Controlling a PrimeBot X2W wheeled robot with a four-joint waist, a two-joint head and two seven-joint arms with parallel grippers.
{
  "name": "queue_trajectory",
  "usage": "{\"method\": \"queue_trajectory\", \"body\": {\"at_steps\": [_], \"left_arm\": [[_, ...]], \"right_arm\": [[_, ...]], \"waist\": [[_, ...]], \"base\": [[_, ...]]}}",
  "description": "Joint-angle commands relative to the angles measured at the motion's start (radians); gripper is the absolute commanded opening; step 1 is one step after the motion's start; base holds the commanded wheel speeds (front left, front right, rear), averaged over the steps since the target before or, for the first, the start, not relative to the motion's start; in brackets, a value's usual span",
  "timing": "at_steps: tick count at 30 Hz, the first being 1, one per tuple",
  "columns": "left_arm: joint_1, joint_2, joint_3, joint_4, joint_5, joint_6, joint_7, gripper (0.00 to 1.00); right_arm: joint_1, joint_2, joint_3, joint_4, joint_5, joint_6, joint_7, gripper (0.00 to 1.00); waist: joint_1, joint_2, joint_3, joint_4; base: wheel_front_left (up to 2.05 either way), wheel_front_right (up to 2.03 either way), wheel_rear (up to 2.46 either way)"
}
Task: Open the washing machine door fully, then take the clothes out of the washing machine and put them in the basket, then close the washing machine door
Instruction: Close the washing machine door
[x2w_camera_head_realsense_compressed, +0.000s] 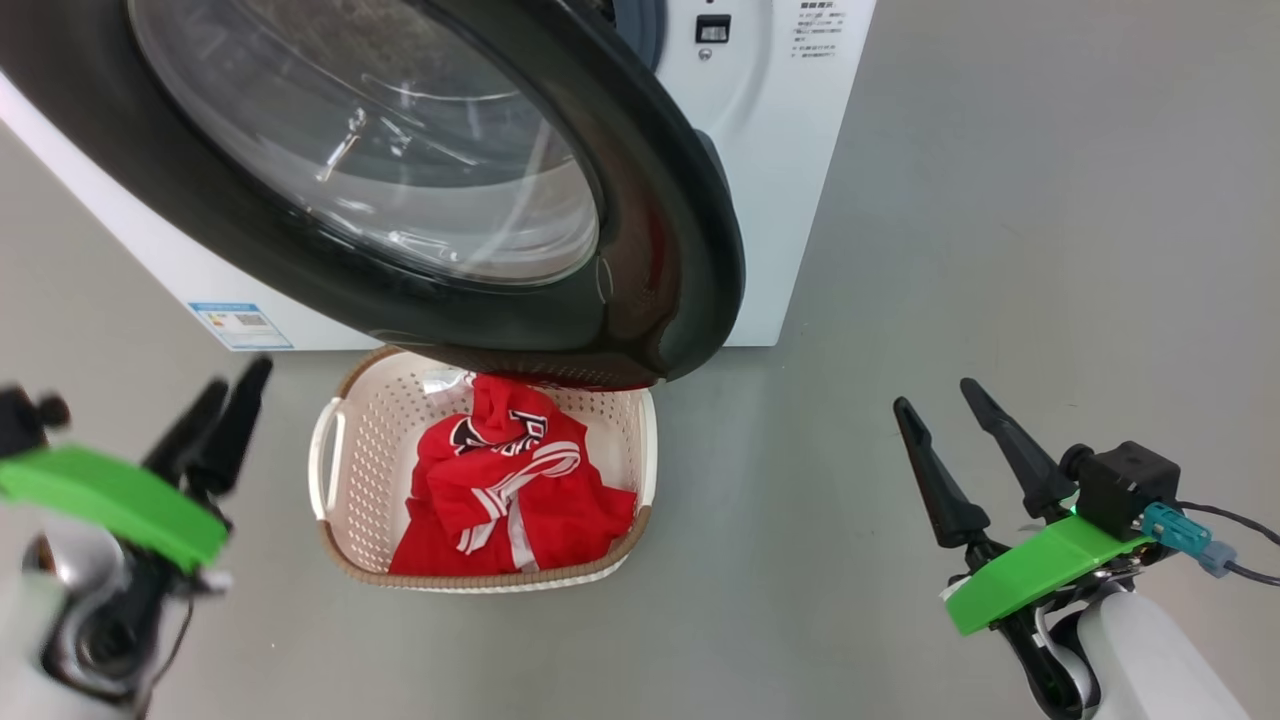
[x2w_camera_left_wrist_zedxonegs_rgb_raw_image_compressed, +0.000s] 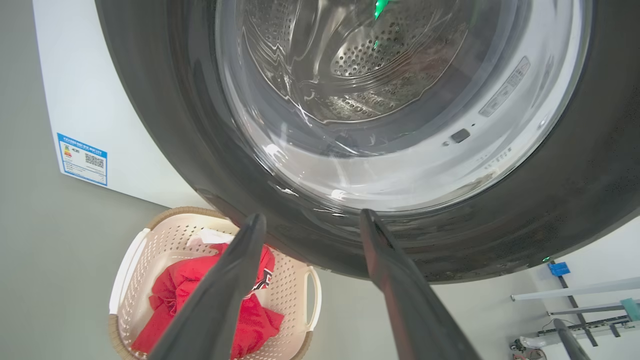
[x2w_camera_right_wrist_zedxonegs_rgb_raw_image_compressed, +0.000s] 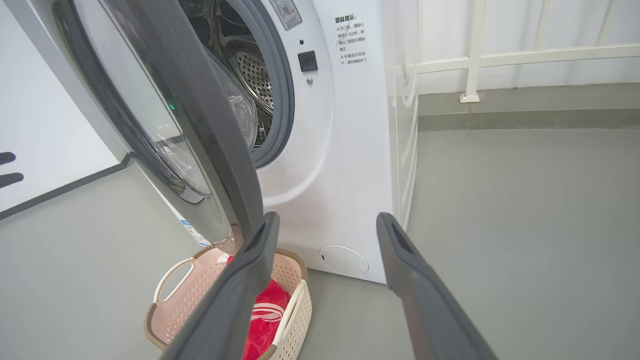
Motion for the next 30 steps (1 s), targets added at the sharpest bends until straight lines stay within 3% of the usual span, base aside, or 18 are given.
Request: {"method": "queue_trajectory", "body": {"at_steps": [1, 10, 15, 18, 21, 30], "left_arm": [[0.0, 0.053, 0.023, -0.011, 0.027, -0.01, -0.033, 1.0], [0.098, 0.044, -0.033, 0.035, 0.059, -0.01, -0.289, 1.0], [0.133, 0.032, -0.034, 0.07, 0.092, -0.01, -0.36, 1.0], [0.151, 0.02, -0.023, 0.106, 0.16, -0.01, -0.372, 1.0], [0.168, -0.009, 0.052, 0.131, 0.264, -0.008, -0.373, 1.0], [0.275, -0.168, 0.295, 0.078, 0.678, 0.004, -0.374, 1.0]], "right_arm": [[0.004, -0.008, 0.012, -0.026, -0.001, 0.002, -0.012, 1.0], [0.018, -0.017, -0.003, -0.027, 0.001, 0.002, -0.012, 1.0], [0.029, -0.018, -0.018, -0.03, 0.003, 0.002, -0.012, 1.0], [0.037, -0.019, -0.025, -0.031, 0.003, 0.002, -0.012, 1.0], [0.042, -0.018, -0.033, -0.033, 0.003, 0.002, -0.012, 1.0], [0.054, -0.014, -0.046, -0.035, 0.001, 0.002, -0.012, 1.0]], "waist": [[0.0, 0.0, -0.001, -0.003], [0.0, 0.0, -0.01, -0.035], [0.0, 0.0, -0.013, -0.055], [0.0, 0.0, -0.016, -0.065], [0.0, 0.0, -0.017, -0.071], [0.0, 0.0, -0.023, -0.075]], "base": [[0.0, 0.0, 0.0], [0.0, 0.0, 0.0], [0.0, 0.0, 0.0], [0.0, 0.0, 0.0], [0.0, 0.0, 0.0], [0.0, 0.0, 0.0]]}}
